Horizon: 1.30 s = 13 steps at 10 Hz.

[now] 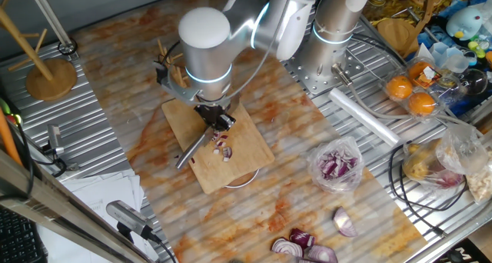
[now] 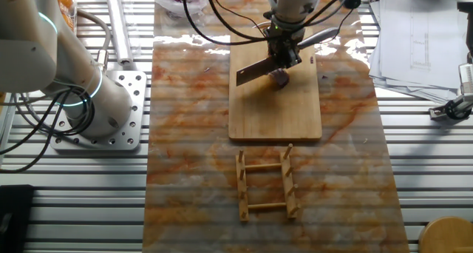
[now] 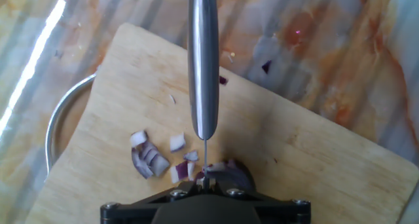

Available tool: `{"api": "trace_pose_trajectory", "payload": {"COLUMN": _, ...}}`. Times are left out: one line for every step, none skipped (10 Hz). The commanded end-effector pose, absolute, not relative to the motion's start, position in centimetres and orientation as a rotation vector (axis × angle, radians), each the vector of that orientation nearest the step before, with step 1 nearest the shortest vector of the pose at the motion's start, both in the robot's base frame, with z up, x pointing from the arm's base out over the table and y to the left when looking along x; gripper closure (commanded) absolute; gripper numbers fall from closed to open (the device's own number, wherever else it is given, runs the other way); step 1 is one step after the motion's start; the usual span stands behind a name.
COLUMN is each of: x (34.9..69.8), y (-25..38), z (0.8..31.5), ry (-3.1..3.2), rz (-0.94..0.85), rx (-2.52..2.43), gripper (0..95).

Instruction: Chop the onions

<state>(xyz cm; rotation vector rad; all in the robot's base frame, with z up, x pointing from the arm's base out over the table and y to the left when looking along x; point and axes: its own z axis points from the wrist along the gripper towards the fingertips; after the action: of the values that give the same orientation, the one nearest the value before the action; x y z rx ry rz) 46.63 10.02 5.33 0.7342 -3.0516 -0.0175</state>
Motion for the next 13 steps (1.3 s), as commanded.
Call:
{"api": "trace_pose_trajectory", "payload": {"x": 46.8, "y": 10.0, "z": 5.0, "ry": -3.053, "rz": -0.012, "rx": 0.730, "gripper": 95.0}}
{"api": "trace_pose_trajectory", "payload": {"x": 46.9, "y": 10.1, "z": 4.8, "ry": -3.047, "rz": -0.021, "rx": 0.721, "gripper": 95.0}}
{"api": "trace_pose_trajectory", "payload": {"x": 47.0, "y": 10.1, "z": 4.6, "ry": -3.046, "rz": -0.019, "rx": 0.721, "gripper": 95.0}}
{"api": "trace_pose_trajectory", "payload": {"x": 47.1, "y": 10.2, "z": 4.1, "ry": -3.050, "rz": -0.018, "rx": 0.723, "gripper": 95.0}}
{"api": "trace_pose_trajectory", "payload": {"x": 47.3, "y": 10.3, "z": 3.7, "ry": -3.048, "rz": -0.014, "rx": 0.725, "gripper": 95.0}}
{"api": "trace_pose_trajectory", "payload": {"x": 47.4, "y": 10.2, "z": 3.6, "ry": -3.043, "rz": -0.006, "rx": 0.733, "gripper": 95.0}}
{"api": "trace_pose_trajectory", "payload": {"x": 47.5, "y": 10.2, "z": 3.0, "ry": -3.043, "rz": -0.012, "rx": 0.737, "gripper": 95.0}}
{"api": "trace_pose_trajectory", "payload": {"x": 47.6, "y": 10.3, "z": 2.4, "ry": -3.040, "rz": -0.025, "rx": 0.730, "gripper": 95.0}}
{"api": "trace_pose_trajectory", "payload": {"x": 47.6, "y": 10.4, "z": 2.5, "ry": -3.049, "rz": -0.031, "rx": 0.736, "gripper": 95.0}}
{"api": "trace_pose_trajectory", "payload": {"x": 47.5, "y": 10.5, "z": 3.2, "ry": -3.051, "rz": -0.045, "rx": 0.730, "gripper": 95.0}}
{"api": "trace_pose_trajectory", "payload": {"x": 47.4, "y": 10.6, "z": 3.9, "ry": -3.049, "rz": -0.046, "rx": 0.728, "gripper": 95.0}}
{"api": "trace_pose_trajectory", "payload": {"x": 47.1, "y": 10.6, "z": 5.6, "ry": -3.041, "rz": -0.029, "rx": 0.735, "gripper": 95.0}}
{"api": "trace_pose_trajectory", "payload": {"x": 46.7, "y": 10.3, "z": 7.0, "ry": -3.032, "rz": -0.027, "rx": 0.745, "gripper": 95.0}}
